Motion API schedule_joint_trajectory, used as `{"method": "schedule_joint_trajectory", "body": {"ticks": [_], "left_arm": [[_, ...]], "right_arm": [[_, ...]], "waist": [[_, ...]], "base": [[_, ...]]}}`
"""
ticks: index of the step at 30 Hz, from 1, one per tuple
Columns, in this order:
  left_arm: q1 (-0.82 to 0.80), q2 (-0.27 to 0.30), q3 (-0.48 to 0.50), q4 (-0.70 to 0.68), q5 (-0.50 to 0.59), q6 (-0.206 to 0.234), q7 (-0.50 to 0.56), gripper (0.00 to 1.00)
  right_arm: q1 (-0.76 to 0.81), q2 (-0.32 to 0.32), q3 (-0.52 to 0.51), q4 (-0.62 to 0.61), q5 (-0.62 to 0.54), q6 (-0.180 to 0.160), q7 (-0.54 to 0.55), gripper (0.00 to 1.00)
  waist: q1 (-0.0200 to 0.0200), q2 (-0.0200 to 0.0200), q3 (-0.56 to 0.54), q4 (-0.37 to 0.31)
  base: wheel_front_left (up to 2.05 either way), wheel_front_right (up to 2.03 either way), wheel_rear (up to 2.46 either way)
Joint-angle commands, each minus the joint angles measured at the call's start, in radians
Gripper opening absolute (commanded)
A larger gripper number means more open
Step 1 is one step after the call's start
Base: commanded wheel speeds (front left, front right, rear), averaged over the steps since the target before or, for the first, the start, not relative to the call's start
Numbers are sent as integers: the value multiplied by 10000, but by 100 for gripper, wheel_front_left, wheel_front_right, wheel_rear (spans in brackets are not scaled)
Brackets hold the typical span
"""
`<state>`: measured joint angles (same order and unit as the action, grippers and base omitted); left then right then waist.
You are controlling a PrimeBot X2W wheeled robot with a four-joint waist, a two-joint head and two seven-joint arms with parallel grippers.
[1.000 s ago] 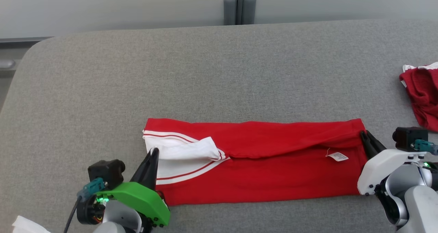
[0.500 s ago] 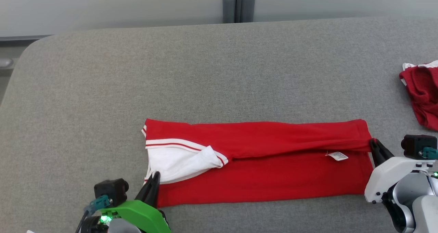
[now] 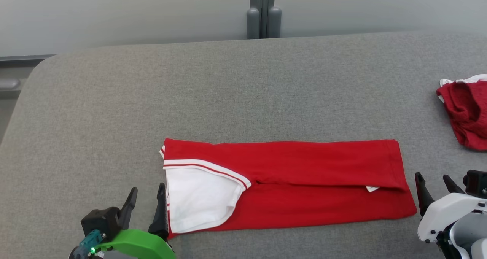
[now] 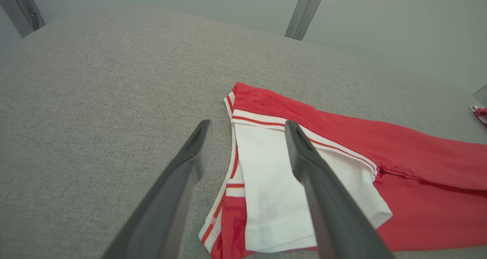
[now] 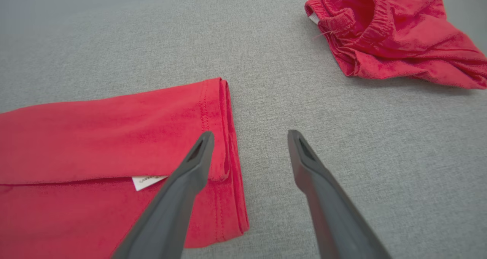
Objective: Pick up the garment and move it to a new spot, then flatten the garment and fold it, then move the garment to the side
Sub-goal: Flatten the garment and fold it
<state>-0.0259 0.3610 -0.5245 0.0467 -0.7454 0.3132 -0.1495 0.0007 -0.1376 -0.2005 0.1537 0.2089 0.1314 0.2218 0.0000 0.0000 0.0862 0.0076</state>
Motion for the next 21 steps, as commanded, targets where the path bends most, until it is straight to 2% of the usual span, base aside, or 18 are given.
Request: {"method": "schedule_joint_trajectory", "body": {"ticks": [1, 11, 21], "left_arm": [[73, 50, 40, -17, 123, 129, -148, 100], [-445, -179, -17, 245, 559, 497, -488, 100], [-632, -173, -40, 79, 623, 650, -402, 100]], "right_arm": [[93, 0, -82, -95, -64, -16, 3, 100], [-665, -280, 281, 440, -262, -16, 649, 100], [-1482, -692, 302, 2789, -363, -16, 1347, 100]], "waist": [[0, 0, -117, 26], [0, 0, -242, 276], [0, 0, 10, 1038]], "base": [[0, 0, 0], [0, 0, 0], [0, 0, 0]]}}
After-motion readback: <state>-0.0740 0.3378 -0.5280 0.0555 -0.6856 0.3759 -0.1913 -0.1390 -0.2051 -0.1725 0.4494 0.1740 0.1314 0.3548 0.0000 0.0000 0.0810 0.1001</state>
